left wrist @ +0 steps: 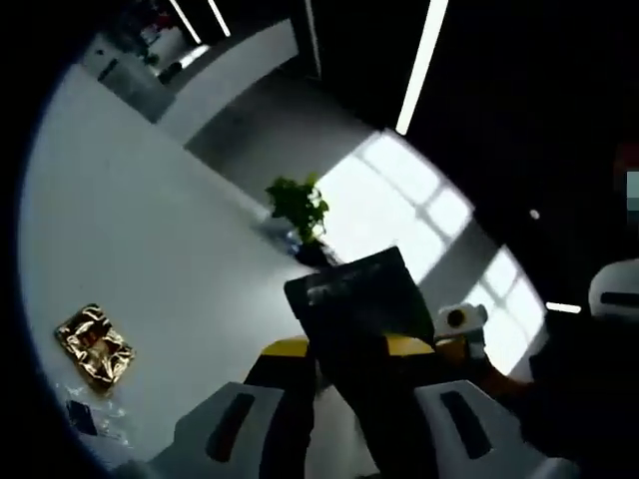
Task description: Arrange the skincare products in the storage area until every visible bottle or jar stands upright without overlapping.
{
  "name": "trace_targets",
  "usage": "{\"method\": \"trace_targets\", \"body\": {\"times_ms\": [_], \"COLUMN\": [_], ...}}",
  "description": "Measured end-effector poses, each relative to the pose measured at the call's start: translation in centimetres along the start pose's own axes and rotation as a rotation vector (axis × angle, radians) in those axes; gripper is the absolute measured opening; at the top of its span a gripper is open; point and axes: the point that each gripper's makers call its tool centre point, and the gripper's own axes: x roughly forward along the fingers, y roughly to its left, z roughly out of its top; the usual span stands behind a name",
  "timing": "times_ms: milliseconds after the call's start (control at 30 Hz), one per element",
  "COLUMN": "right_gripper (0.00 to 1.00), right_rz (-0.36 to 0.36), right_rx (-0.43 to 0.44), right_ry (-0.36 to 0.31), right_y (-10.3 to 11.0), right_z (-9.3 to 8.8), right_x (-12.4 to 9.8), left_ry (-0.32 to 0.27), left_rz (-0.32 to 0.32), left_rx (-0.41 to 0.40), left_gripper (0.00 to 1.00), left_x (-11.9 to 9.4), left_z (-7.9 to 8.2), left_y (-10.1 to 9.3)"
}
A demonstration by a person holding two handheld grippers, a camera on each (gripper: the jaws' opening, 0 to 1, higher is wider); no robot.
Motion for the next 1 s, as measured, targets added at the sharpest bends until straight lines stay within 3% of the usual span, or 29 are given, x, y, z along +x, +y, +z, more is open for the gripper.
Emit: {"method": "trace_targets", "body": {"times_ms": [67, 200, 333, 433, 500, 700, 833, 967, 1000], "right_gripper": [0.01, 0.01, 0.01, 0.01, 0.01, 0.05, 0.04, 0.07, 0.07], "right_rz": [-0.057, -0.087, -0.133, -0.194, -0.218, -0.248, -0.325, -0.295, -0.297], "right_rx": [-0.018, -0.034, -0.104, -0.268, -0.345, -0.361, -0.482, -0.448, -0.457], "right_ry": [0.049, 0.068, 0.178, 0.313, 0.358, 0.396, 0.45, 0.448, 0.462], "right_y": [-1.4, -2.5, -4.1, -5.7, -6.2, -7.9, -9.6, -9.1, -9.1], "right_z": [-0.8, -0.9, -2.5, -4.1, -4.6, -4.8, -5.0, -5.8, -6.1], "right_x": [-0.3, -0.6, -0.7, -1.0, -1.1, -1.4, -2.4, -2.3, -2.3], "left_ry": [0.001, 0.001, 0.004, 0.052, 0.06, 0.04, 0.027, 0.012, -0.008], "left_rz": [0.004, 0.014, 0.041, 0.083, 0.109, 0.151, 0.193, 0.261, 0.25], "left_rx": [0.04, 0.028, 0.039, 0.056, 0.046, -0.016, -0.043, -0.069, -0.145], "left_gripper": [0.11, 0.06, 0.0, 0.0, 0.0, 0.0, 0.0, 0.0, 0.0], "left_x": [0.0, -0.1, 0.3, 0.8, 1.1, 1.3, 1.3, 1.4, 1.7], "left_z": [-0.3, -0.7, -0.9, -2.2, -2.7, -3.4, -3.5, -3.9, -4.0], "left_y": [0.0, -0.4, -0.8, -0.6, -0.4, 0.2, 1.2, 3.2, 3.4]}}
